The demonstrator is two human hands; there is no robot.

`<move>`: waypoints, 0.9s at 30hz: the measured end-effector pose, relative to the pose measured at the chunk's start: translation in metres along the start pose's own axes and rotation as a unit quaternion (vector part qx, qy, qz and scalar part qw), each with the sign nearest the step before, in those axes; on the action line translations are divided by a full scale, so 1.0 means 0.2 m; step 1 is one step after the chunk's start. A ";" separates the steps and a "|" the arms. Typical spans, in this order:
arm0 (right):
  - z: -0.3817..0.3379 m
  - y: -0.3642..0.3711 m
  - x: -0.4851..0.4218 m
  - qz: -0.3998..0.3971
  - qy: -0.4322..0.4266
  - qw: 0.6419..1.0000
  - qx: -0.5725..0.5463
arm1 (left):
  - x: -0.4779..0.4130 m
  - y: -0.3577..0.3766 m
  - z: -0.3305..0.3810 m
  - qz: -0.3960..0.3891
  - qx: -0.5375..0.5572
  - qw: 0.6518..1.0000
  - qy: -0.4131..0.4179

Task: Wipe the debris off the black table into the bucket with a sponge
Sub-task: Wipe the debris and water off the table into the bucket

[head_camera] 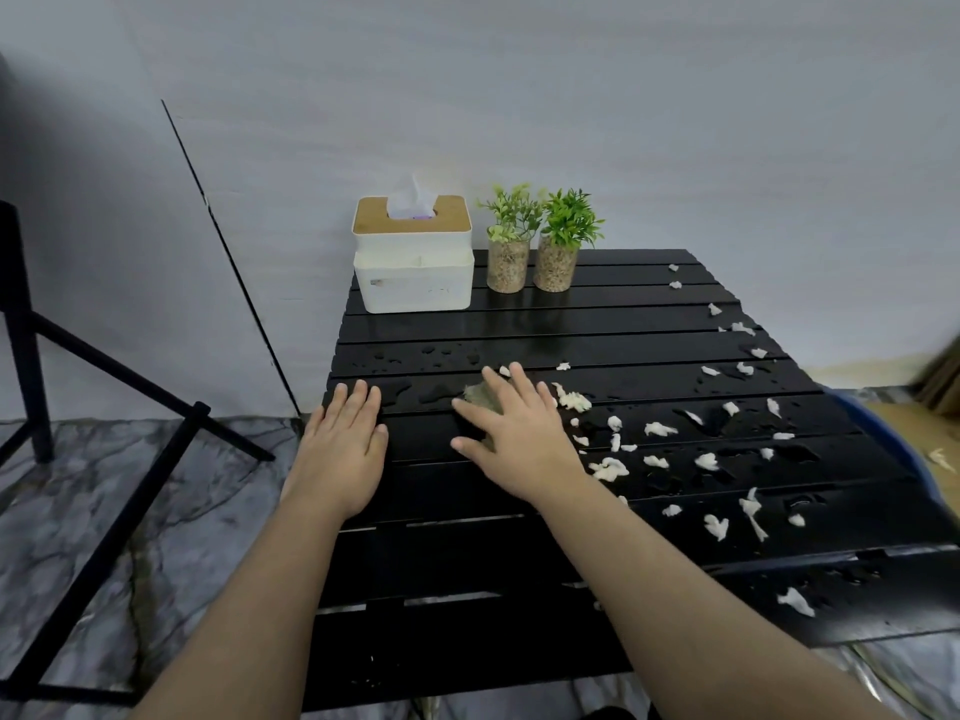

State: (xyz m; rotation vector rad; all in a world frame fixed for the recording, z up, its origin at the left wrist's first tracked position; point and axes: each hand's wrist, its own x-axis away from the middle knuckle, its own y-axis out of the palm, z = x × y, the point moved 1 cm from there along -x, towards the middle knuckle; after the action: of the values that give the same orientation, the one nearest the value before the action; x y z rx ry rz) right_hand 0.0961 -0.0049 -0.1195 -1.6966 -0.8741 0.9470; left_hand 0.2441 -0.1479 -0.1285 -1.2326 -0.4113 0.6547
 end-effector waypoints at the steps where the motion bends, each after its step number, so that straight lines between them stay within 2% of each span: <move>1: 0.01 0.00 -0.01 -0.001 -0.004 1.000 -0.009 | 0.00 0.00 0.00 0.000 -0.001 1.000 0.000; 4: 0.07 0.00 -0.02 -0.011 0.021 0.999 -0.024 | 0.00 0.00 -0.01 -0.004 0.000 1.000 0.001; 7: 0.15 -0.03 0.01 0.012 0.072 0.997 -0.006 | 0.00 0.01 -0.01 -0.002 0.001 1.000 0.000; 10: 0.17 -0.09 0.00 0.038 0.093 0.993 -0.054 | -0.01 0.02 -0.01 0.001 0.001 1.000 -0.001; 13: 0.02 -0.13 -0.04 0.084 0.041 0.992 -0.087 | -0.01 0.02 -0.02 0.004 0.000 1.000 -0.003; 15: -0.06 -0.11 -0.03 0.105 -0.008 0.994 -0.031 | -0.01 0.01 -0.01 0.002 -0.002 1.000 -0.003; 18: 0.02 -0.06 0.01 -0.001 0.048 0.998 0.026 | -0.01 0.01 -0.01 0.000 -0.003 1.000 -0.005; 22: 0.15 -0.05 0.02 -0.058 0.056 0.997 0.013 | -0.01 0.01 -0.01 0.001 -0.006 1.000 -0.005; 24: 0.15 -0.04 0.01 -0.057 0.053 0.997 0.008 | 0.00 0.00 0.00 0.000 -0.005 1.000 -0.008; 27: 0.17 -0.04 0.00 -0.014 0.038 0.999 0.003 | 0.00 0.00 0.00 -0.003 -0.010 1.000 -0.005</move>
State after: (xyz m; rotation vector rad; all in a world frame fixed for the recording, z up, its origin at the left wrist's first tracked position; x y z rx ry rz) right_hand 0.0640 0.0107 -0.1194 -1.6995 -0.8426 0.8605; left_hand 0.2439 -0.1477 -0.1274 -1.2478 -0.4315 0.6539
